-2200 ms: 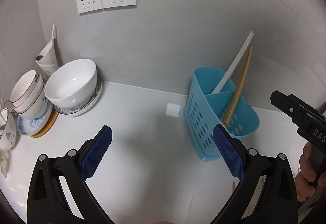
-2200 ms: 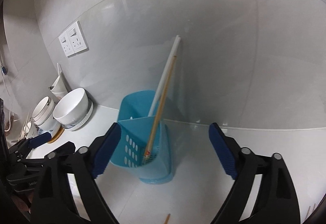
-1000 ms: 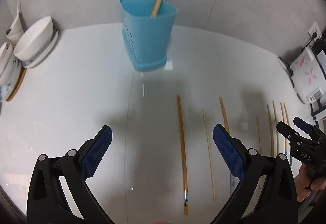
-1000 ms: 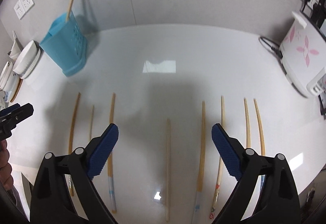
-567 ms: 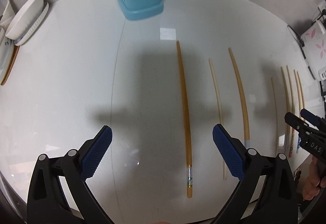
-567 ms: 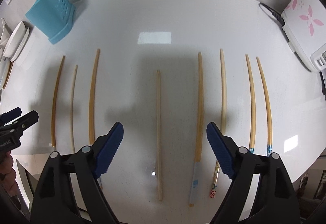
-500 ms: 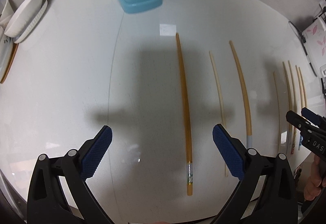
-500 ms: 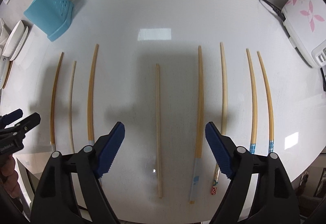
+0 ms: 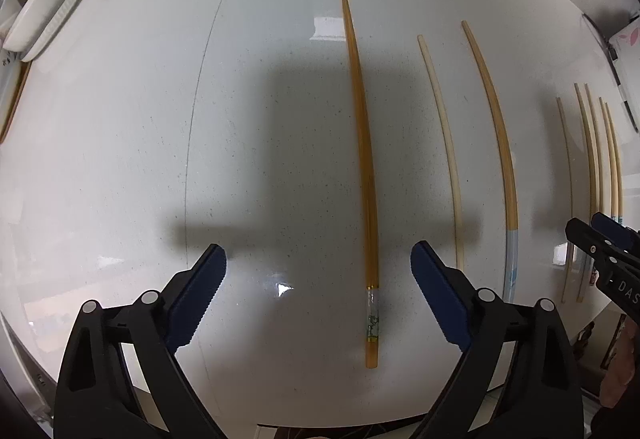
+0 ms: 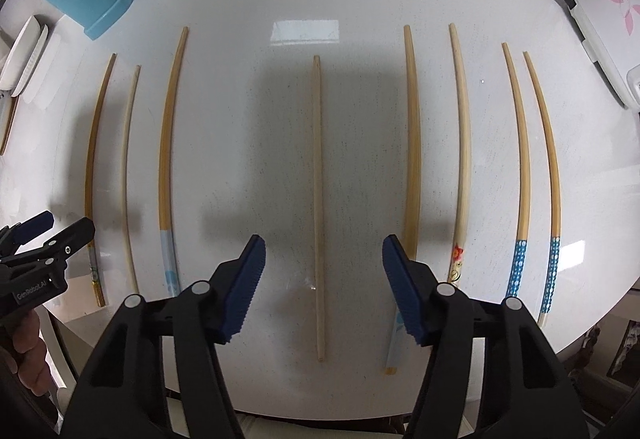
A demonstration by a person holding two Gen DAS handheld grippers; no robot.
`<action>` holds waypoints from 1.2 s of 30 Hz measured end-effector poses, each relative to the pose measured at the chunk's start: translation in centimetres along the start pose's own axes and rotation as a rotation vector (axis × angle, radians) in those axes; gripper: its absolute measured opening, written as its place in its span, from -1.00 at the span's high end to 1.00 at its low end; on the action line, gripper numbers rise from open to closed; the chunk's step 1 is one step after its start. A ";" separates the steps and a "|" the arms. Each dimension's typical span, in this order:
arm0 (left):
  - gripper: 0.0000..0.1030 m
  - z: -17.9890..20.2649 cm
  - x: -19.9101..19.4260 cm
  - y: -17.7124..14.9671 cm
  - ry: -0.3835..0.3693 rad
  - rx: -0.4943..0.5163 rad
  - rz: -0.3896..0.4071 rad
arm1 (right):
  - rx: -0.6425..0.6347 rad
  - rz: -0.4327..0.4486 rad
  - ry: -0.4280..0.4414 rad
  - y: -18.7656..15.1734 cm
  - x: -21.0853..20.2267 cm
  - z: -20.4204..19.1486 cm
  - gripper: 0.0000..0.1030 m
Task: Organize utensils
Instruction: 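Close the left tool on another brown chopstick, then carry the chopstick with the left tool and release it into the blue holder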
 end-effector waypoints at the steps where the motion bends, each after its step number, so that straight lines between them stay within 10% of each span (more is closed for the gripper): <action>1: -0.73 0.0 0.1 -0.1 0.001 0.002 -0.003 | -0.001 -0.005 0.002 -0.1 0.1 -0.1 -0.01; 14: -0.15 2.5 0.1 0.6 0.016 0.013 -0.038 | -0.009 -0.032 -0.017 0.5 1.7 -2.1 0.62; 19: 0.89 3.3 -0.3 0.6 0.020 0.032 -0.045 | -0.007 -0.043 -0.017 0.7 2.1 -2.5 0.87; 36: 0.88 1.3 -1.1 0.1 -0.031 -0.006 -0.038 | 0.007 -0.026 0.012 2.6 1.0 -1.6 0.93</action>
Point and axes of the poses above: each gripper's, at about its wrist camera, not at the fingertips, and x roughly the way its jaws point, z to its right, y to its top, the point moved 4 cm from there along x, roughly the way its jaws point, and after that the axes turned 8 degrees about y, right-handed, at the moved point
